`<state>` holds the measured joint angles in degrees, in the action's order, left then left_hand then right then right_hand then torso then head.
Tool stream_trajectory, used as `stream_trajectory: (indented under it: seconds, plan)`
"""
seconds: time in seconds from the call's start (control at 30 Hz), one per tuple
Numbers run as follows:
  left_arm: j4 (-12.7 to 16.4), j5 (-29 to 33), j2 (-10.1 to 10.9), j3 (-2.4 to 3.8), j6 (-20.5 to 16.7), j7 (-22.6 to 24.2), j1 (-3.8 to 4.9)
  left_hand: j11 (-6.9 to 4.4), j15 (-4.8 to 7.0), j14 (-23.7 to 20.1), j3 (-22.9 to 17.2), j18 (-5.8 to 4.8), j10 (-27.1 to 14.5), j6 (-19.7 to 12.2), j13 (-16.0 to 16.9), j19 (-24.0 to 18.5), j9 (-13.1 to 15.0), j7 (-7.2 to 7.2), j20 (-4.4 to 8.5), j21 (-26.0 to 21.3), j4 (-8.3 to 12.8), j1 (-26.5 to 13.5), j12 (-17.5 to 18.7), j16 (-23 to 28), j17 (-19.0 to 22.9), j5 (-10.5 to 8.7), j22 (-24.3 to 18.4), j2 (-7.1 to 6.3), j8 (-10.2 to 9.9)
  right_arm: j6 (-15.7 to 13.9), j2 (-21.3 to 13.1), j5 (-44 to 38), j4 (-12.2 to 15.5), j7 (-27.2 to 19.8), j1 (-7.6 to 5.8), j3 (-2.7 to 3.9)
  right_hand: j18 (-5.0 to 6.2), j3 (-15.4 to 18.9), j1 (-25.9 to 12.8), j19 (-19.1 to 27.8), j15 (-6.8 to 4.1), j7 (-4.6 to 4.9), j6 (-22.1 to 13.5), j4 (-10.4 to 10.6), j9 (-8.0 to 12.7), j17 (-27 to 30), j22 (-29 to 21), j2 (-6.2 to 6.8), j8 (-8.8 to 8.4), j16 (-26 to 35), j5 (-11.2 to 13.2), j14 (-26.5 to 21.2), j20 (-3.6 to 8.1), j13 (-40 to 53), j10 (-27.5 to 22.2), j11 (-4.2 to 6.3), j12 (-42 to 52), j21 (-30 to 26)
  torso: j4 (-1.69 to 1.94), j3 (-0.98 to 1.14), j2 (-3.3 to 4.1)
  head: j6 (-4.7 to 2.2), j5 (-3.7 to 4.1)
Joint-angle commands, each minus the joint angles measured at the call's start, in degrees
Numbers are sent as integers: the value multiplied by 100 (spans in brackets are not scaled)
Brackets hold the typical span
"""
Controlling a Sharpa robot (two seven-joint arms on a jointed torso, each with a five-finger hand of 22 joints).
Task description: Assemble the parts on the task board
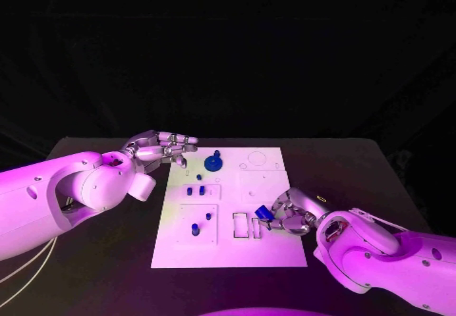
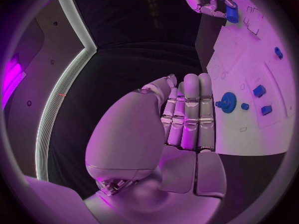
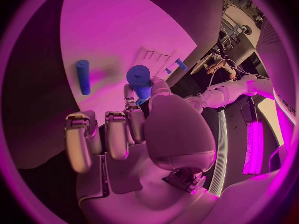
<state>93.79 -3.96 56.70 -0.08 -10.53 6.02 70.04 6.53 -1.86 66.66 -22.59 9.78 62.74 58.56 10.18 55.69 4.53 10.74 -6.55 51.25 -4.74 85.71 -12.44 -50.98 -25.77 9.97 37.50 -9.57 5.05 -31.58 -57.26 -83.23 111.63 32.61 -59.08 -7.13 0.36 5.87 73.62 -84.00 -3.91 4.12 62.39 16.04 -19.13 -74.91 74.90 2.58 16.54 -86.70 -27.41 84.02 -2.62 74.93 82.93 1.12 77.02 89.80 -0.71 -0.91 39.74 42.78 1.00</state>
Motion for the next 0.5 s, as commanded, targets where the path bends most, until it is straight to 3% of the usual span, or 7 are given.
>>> stream_trajectory:
  seconds: [0.03, 0.5]
  plan:
    - [9, 27, -18, 3, 95, 41, 2, 2, 2, -53, 30, 79, -23, -29, 8, 7, -5, 3, -36, -33, -1, -31, -24, 15, 5, -10, -5, 13, -27, -192, 84, 291, 29, -51, -15, -1, -36, 10, 37, -600, -56, -98, 106, 19, -150, -851, 1510, -61, 33, -21, -40, 468, 59, 366, 44, -9, 33, 20, 6, -3, 9, -12, -9]
    - [39, 27, -23, 2, 113, 35, 2, 2, 2, -53, 30, 79, -23, -29, 8, 7, -5, 3, -36, -33, -1, -31, -24, 15, 5, -10, -5, 13, -27, 199, 584, 650, -237, -85, -14, -2, -36, 160, -207, -600, -58, -97, 115, 62, -210, -842, 1510, -110, 41, -18, -38, 465, 68, 374, 52, -10, 18, 20, 6, -5, 12, -11, -14]
